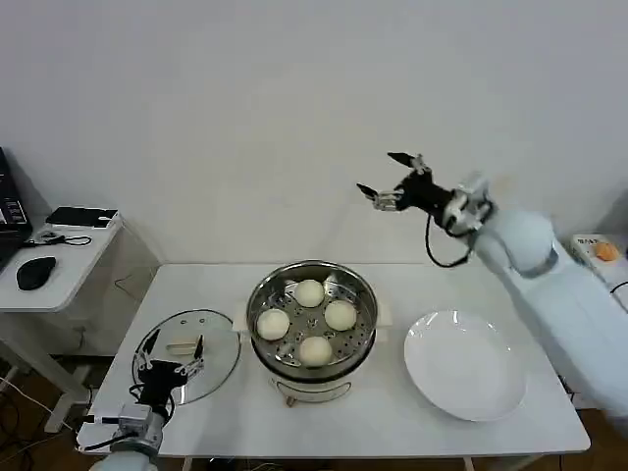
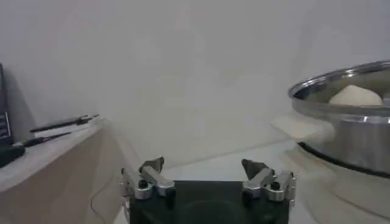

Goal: Take steamed baozi put them in steamer then cover it.

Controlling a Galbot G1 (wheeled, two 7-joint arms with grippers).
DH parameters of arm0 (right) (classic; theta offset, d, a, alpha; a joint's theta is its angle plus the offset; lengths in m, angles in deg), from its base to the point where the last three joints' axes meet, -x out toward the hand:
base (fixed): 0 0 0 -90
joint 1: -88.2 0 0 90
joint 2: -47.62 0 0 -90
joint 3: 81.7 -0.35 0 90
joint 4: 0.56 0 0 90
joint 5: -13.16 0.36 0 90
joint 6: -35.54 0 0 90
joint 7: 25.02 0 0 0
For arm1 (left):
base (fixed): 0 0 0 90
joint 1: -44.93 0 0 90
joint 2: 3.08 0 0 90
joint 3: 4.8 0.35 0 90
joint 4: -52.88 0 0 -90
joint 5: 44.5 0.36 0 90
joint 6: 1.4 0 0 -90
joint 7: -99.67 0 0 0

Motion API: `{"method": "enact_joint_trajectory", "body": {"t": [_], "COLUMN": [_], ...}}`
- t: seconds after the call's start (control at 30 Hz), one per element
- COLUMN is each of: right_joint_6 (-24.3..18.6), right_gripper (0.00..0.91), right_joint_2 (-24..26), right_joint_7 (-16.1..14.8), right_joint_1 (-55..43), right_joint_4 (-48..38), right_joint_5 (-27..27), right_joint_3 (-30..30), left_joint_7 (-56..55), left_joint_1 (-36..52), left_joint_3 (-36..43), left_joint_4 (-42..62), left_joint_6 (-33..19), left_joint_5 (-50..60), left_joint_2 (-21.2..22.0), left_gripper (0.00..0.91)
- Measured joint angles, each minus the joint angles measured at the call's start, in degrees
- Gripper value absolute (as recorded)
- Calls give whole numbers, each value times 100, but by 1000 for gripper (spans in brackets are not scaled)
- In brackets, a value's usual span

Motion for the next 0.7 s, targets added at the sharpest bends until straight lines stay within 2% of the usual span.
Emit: {"method": "enact_joint_trajectory", "body": {"t": [0.2,0.47,0.7], "right_joint_6": [-300,-658,-746], "right_gripper": [907,907,907], "right_joint_2": [-84,-201,-367], "right_joint_7": [562,919,1147], "right_joint_1": [1646,3696,4894], "right_joint_4": [523,979,1229], "right_joint_5": [96,325,425], "right_joint_3": [-984,-2144,-2700], "left_joint_7": [-76,-135,-286], "left_joint_1": [-50,-75,-10], "left_joint_3": [-13,13,101], "left_joint_4": [6,131,378], "left_joint_6": [-144,-390,-636], "left_joint_5": [314,1185,2355], "left_joint_2": [-35,-124,-154], "left_gripper": [907,907,907]}}
